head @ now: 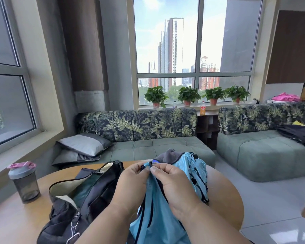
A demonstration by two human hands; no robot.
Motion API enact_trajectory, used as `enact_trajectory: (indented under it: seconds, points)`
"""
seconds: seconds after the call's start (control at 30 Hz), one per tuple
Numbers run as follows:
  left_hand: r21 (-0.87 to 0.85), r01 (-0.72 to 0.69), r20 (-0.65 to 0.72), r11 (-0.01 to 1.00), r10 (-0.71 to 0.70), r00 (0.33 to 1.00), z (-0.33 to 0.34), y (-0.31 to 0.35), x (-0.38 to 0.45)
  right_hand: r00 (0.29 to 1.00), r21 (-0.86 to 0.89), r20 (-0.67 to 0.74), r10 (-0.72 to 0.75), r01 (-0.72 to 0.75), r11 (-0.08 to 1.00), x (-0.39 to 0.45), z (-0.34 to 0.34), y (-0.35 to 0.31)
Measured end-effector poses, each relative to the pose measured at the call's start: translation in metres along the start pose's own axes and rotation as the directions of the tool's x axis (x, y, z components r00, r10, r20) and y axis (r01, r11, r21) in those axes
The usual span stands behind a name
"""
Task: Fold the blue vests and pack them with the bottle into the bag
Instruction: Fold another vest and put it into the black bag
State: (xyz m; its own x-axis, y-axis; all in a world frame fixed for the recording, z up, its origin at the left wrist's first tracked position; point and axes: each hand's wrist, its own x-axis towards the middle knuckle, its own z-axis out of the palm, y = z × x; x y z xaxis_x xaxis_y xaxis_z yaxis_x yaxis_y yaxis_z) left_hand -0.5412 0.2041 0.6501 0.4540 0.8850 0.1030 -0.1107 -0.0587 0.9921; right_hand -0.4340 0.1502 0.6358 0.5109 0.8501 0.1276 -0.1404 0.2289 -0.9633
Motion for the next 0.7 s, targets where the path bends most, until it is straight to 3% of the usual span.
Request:
enact_trajectory:
  seconds: [0.2,0.5,0.7]
  points:
    - [-0.187,0.094,0.122,0.978,-0.071,0.99,-0.004,0.002,-0.005,0.997,0.047,0.035,0.071,-0.073,0.996,-0.002,0.001,0.006]
    - [-0.21,0.093,0.129,0.973,-0.067,0.989,-0.012,-0.005,-0.008,0.989,-0.024,0.122,0.087,-0.085,0.996,-0.012,-0.009,0.003]
    - [-0.259,0.112,0.147,0.959,-0.075,0.986,-0.018,-0.007,-0.004,0.996,0.066,-0.057,0.063,-0.059,0.996,0.001,-0.019,0.015]
